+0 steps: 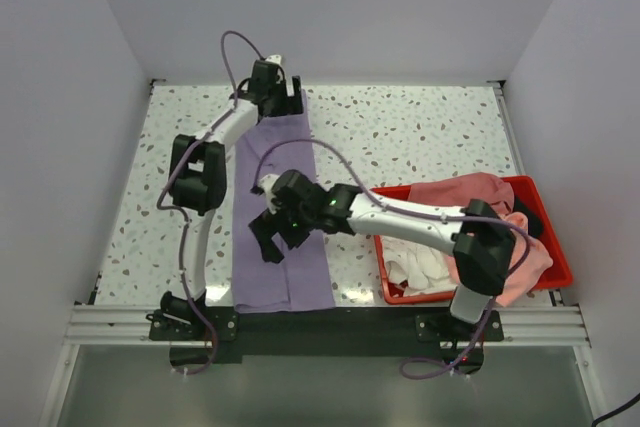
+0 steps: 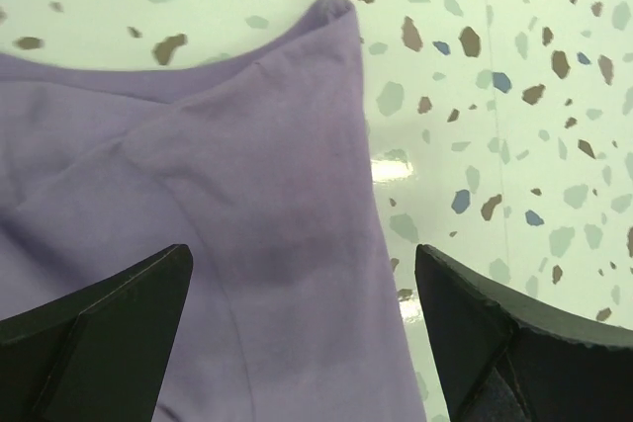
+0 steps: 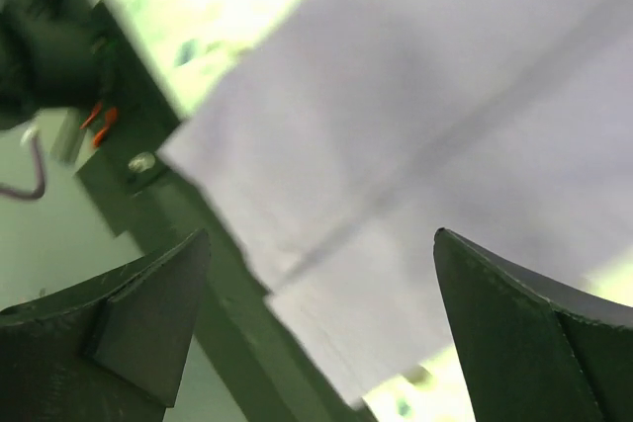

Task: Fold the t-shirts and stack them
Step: Fold the tshirt

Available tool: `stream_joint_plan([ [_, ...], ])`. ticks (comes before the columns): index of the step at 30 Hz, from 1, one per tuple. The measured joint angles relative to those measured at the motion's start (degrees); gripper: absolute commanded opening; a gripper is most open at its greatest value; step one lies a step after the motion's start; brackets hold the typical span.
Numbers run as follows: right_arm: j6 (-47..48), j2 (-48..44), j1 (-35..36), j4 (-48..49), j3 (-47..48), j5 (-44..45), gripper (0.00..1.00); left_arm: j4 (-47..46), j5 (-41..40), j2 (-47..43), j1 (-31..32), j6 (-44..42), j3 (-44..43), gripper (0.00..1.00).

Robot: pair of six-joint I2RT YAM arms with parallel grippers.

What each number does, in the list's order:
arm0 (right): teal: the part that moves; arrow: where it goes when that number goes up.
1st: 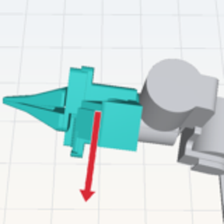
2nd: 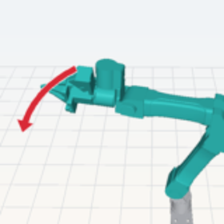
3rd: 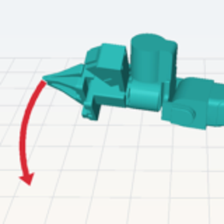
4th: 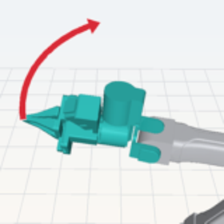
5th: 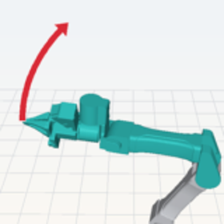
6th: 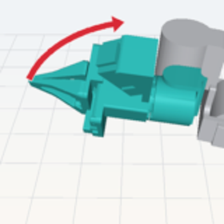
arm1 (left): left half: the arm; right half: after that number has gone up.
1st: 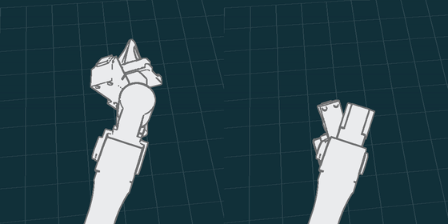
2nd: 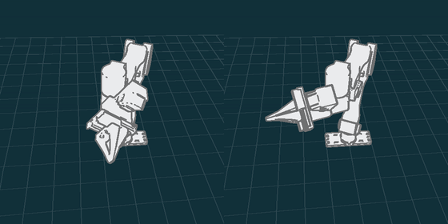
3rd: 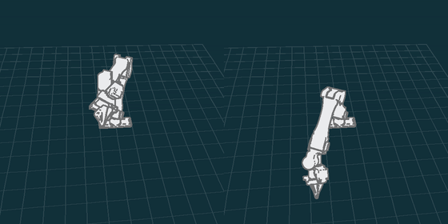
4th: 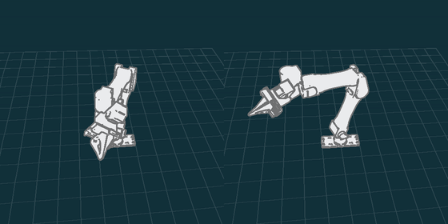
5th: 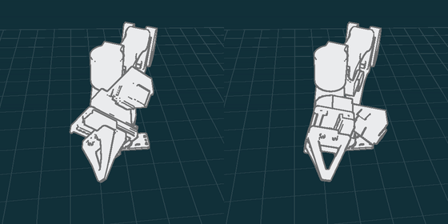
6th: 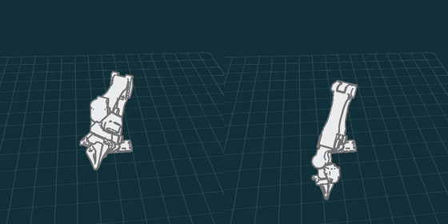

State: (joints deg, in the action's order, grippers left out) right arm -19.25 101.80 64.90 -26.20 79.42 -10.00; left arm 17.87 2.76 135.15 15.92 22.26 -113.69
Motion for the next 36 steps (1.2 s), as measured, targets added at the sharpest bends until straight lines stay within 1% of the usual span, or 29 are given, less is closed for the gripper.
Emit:
stream_joint_plan([
  [4,-1.03,-10.01,-8.81,-0.57,-6.01,3.48,0.99,3.39,-7.69,-5.29,0.44,-2.71,2.38,1.0],
  [5,-1.09,-12.55,-12.7,-1.18,-6.84,5.57,0.99,4.24,-9.29,-7.1,0.44,-3.39,3.63,1.0],
  [8,-1.38,-17.29,-17.42,-2.91,-7.54,10.58,0.99,7.17,-12.61,-10.93,0.33,-4.42,4.96,1.0],
  [11,-2.05,-20.59,-20.68,-3.89,-8.26,14.86,0.99,9.18,-15.06,-12.04,0.28,-4.7,4.96,1.0],
  [14,-2.67,-21.97,-24.24,-4.96,-9.03,18.32,0.99,11.82,-16.13,-11.37,0.28,-4.94,4.96,0.97],
  [15,-2.82,-22.1,-25.42,-5.38,-9.31,19.15,0.99,12.52,-16.35,-10.88,0.28,-4.94,4.96,0.93],
  [18,-2.93,-22.21,-28.26,-6.34,-10.49,20.87,0.99,14.32,-16.46,-9.11,0.28,-5.11,4.96,0.87],
  [22,-2.97,-22.38,-29.59,-7.26,-12.66,21.51,0.99,15.91,-16.17,-6.56,0.28,-5.33,4.96,0.79],
  [26,-2.8,-22.45,-29.83,-7.72,-13.75,22.14,0.99,16.98,-16.13,-5.2,0.28,-5.33,4.96,0.77],
  [29,-2.75,-23.08,-30.29,-7.89,-14.49,22.91,0.99,17.73,-16.17,-4.42,0.28,-5.33,4.94,0.73],
  [32,-2.62,-24.06,-30.75,-7.98,-15.06,23.37,0.99,18.03,-16.31,-3.41,0.28,-5.29,4.74,0.66],
  [36,-2.54,-24.37,-31.17,-8.09,-15.17,24.09,0.99,18.62,-16.65,-2.19,0.28,-5.31,4.59,0.61],
])
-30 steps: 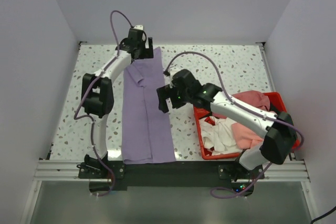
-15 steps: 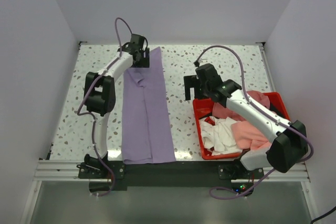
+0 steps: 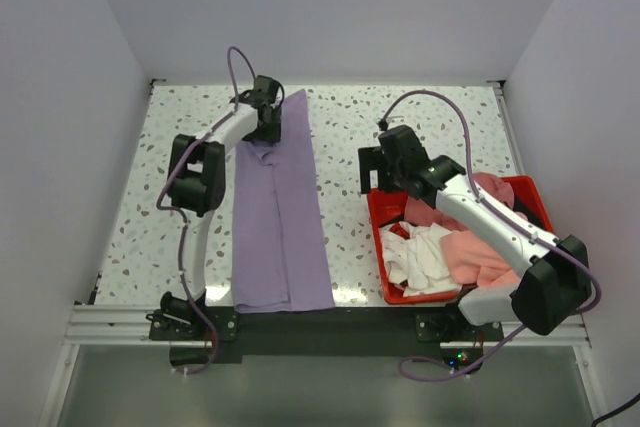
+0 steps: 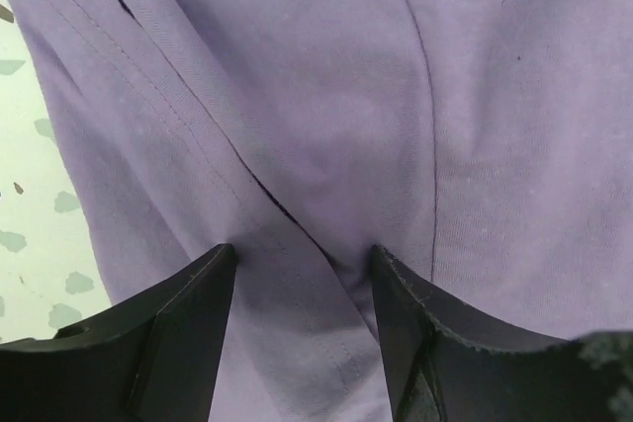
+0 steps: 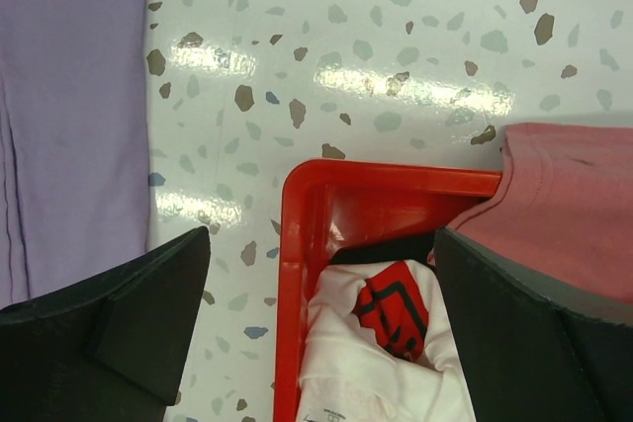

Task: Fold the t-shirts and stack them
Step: Fold the tshirt

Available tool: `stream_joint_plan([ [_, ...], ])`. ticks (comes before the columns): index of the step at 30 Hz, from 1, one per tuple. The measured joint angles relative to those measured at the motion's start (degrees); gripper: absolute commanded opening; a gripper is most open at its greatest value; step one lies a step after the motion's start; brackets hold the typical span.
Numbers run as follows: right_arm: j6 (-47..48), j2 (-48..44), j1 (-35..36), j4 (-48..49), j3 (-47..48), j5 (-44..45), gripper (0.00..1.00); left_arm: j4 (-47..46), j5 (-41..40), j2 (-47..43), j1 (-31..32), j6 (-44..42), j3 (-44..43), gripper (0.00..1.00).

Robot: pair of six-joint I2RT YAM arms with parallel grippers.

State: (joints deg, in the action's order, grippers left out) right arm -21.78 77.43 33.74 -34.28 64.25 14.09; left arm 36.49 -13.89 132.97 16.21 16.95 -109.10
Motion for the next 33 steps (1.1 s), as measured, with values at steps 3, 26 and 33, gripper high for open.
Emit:
stream_joint_plan([
  [3,0.02,0.0,-0.07,0.0,-0.07,0.17,0.99,0.37,-0.83,0.28,0.02,0.04,-0.07,0.56],
  [26,0.0,-0.02,-0.39,-0.02,-0.68,-0.11,0.99,1.95,-9.6,-5.27,0.04,1.73,8.28,0.47],
  [33,-0.02,-0.02,-0.39,-0.02,-0.68,-0.35,0.99,2.56,-11.74,-10.23,-0.74,3.63,14.12,0.51],
])
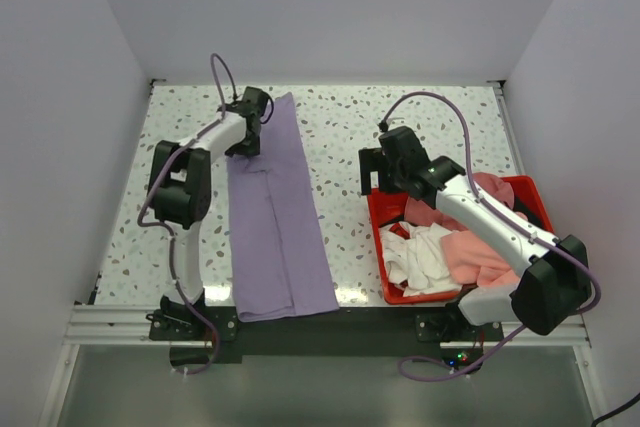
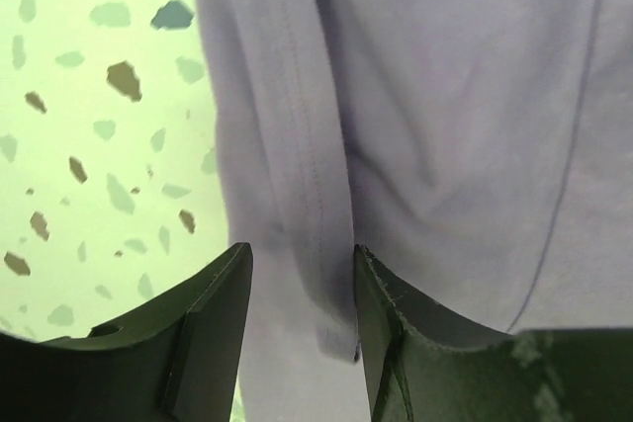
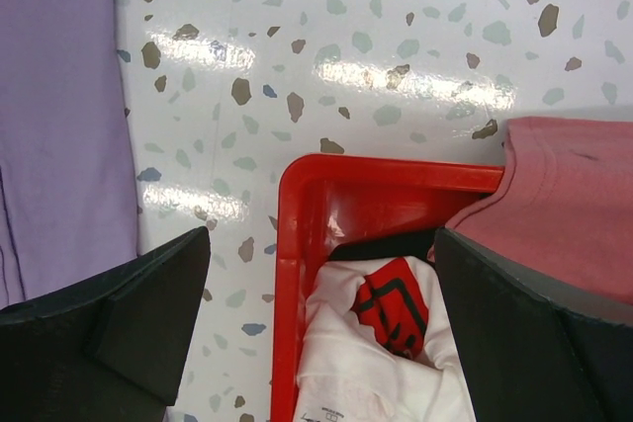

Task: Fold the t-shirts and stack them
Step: Fold the tshirt

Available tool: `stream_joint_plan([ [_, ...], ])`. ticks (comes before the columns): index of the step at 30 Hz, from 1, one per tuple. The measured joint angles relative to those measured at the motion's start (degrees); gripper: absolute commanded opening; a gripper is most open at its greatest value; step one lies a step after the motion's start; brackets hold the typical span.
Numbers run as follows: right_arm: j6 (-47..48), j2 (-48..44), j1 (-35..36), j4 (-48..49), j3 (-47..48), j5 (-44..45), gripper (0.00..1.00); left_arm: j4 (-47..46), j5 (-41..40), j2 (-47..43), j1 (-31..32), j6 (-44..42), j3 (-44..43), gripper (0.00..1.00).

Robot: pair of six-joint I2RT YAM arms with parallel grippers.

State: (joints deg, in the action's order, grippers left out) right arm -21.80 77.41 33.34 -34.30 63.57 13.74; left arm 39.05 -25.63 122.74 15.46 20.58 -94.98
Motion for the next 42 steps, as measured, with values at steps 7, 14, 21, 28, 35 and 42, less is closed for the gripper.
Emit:
stream_joint_plan([
  [7,0.0,0.02,0.0,0.0,-0.02,-0.66,0.99,-0.28,-0.17,-3.69,-1.75,1.57,5.68,0.55],
  [14,-0.02,0.0,0.0,0.0,-0.02,-1.49,0.99,-0.22,-0.17,-6.05,-3.56,3.39,8.72,0.6],
  [21,0.0,0.0,0.0,0.02,-0.02,-2.71,0.99,-0.55,0.2,-10.27,-6.71,5.31,12.2,0.63],
  [28,0.66,0.0,0.0,0.42,-0.02,-6.05,0.99,-1.44,4.31,-13.97,-7.76,5.77,15.21,0.68],
  [35,2.32,-0.24,1.73,3.74,-1.18,-13.33,0.99,-6.95,11.39,-27.56,-6.75,9.05,27.41,1.0],
  [42,2.23,1.88,13.27,8.15,-1.84,-16.44,0.99,-12.9,18.38,-41.55,-3.28,14.36,42.64,1.0],
])
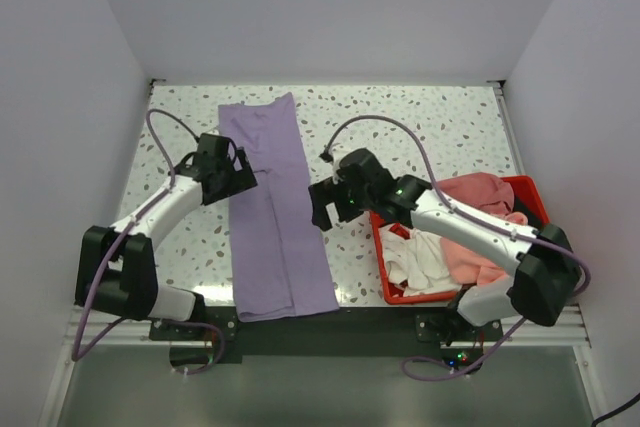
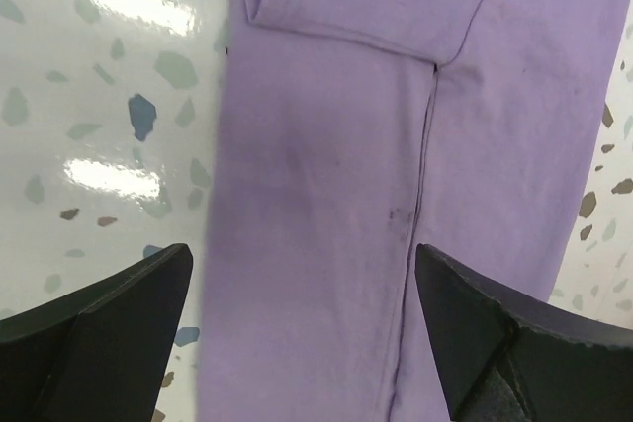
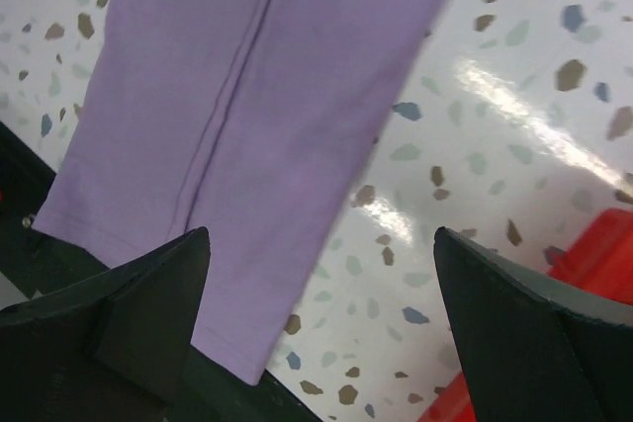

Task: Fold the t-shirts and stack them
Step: Fold the tshirt

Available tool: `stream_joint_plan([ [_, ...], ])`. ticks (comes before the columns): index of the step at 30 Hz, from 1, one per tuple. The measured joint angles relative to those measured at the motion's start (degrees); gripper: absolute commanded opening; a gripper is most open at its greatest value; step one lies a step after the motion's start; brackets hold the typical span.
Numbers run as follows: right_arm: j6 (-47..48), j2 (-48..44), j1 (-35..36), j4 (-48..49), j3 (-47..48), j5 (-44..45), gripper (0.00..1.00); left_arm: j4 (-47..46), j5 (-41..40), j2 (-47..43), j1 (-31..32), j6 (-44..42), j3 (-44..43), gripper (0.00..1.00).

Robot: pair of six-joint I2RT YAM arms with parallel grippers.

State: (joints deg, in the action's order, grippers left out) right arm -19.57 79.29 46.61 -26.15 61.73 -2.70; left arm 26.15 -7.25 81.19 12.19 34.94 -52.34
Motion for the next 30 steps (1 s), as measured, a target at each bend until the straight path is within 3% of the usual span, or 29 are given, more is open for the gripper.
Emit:
stream_joint_plan([
  [6,-0.68,10.69,6.36,4.79,0.39,-1.66,0.99,-5.4,4.39,-0.59,-0.04,1.99,7.3,1.0],
  [12,-0.94,23.58,7.65,4.61,6.58,-0.98,0.99,-12.79,7.98,6.21,-0.04,2.03,7.28,1.0],
  [23,-0.76,36.17,7.06,2.8,20.39,3.52,0.99,-15.37,7.37,17.7,-0.09,1.53,-3.63,1.0],
  [30,-0.63,42.95,3.15,0.83,29.42,3.48,0.99,-14.69,7.13,23.12,-1.55,0.98,-10.34,1.0],
])
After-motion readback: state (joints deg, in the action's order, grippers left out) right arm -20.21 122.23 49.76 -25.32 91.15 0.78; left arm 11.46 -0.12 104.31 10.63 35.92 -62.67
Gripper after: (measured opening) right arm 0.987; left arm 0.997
